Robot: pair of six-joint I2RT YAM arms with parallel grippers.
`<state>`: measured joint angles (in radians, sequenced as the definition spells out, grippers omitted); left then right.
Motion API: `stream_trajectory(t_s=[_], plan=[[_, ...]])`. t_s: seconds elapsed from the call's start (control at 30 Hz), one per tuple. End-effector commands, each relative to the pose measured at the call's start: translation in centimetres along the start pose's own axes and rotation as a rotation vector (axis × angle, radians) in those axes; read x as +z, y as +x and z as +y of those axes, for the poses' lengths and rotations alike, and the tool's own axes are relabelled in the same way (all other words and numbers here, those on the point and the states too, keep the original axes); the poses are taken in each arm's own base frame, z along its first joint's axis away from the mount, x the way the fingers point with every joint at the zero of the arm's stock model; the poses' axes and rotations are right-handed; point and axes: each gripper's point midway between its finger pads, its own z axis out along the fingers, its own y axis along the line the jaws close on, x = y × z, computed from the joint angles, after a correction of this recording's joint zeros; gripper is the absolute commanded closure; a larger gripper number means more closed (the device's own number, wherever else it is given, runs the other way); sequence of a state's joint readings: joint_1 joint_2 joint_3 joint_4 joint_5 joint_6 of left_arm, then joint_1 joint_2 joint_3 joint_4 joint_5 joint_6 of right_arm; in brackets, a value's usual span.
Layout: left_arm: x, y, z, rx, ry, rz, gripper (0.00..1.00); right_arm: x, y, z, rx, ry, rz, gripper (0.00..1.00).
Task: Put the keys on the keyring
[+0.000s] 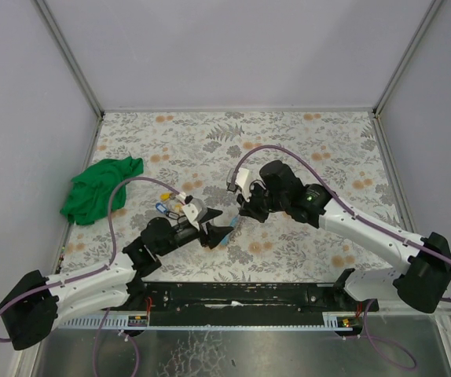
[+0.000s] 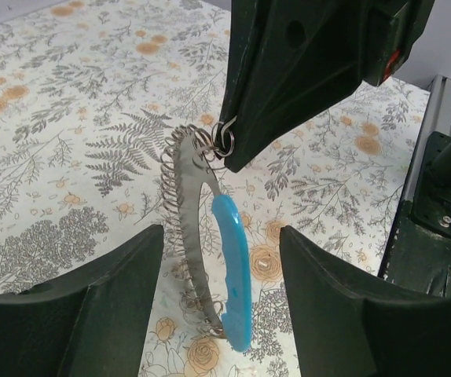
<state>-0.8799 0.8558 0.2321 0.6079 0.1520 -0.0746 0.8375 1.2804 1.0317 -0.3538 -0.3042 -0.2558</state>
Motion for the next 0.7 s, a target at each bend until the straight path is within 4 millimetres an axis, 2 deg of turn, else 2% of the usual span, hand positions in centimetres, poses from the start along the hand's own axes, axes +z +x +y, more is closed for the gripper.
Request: stream_trajectory(t_s=[0.0, 0.2, 0.33, 0.37, 0.57, 0.63, 0.67], plan=[[0.5, 0.2, 0.1, -0.014, -0.002, 0.026, 0.39, -0.6, -3.2, -0.8, -0.036, 0.014, -0.081, 1.00], [2.5, 1.3, 0.1, -0.019, 0.017, 0.109, 0.40, -0.7, -3.4, -0.8, -0.038, 0.013, -0.086, 1.00], [3.3, 1.8, 0.2, -0.026, 0.019, 0.129, 0.46, -1.0, -3.6, -0.6, -0.040, 0.009, -0.094, 1.00], [3.4, 1.9, 0.4, -0.024, 0.006, 0.132, 0.50, -1.1, -3.6, -0.5, -0.040, 0.007, -0.094, 1.00], [3.5, 2.4, 1.9, 0.030, -0.060, 0.142, 0.93, -2.1, -3.6, 0.6, -0.019, -0.025, -0.119, 1.00], [3.5, 1.9, 2.2, 0.063, -0.067, 0.110, 1.00, -2.3, -3.4, 1.7, -0.004, -0.078, -0.123, 0.99], [3.4, 1.6, 2.3, 0.075, -0.075, 0.088, 1.00, -2.3, -3.0, 2.4, 0.006, -0.109, -0.120, 0.97]])
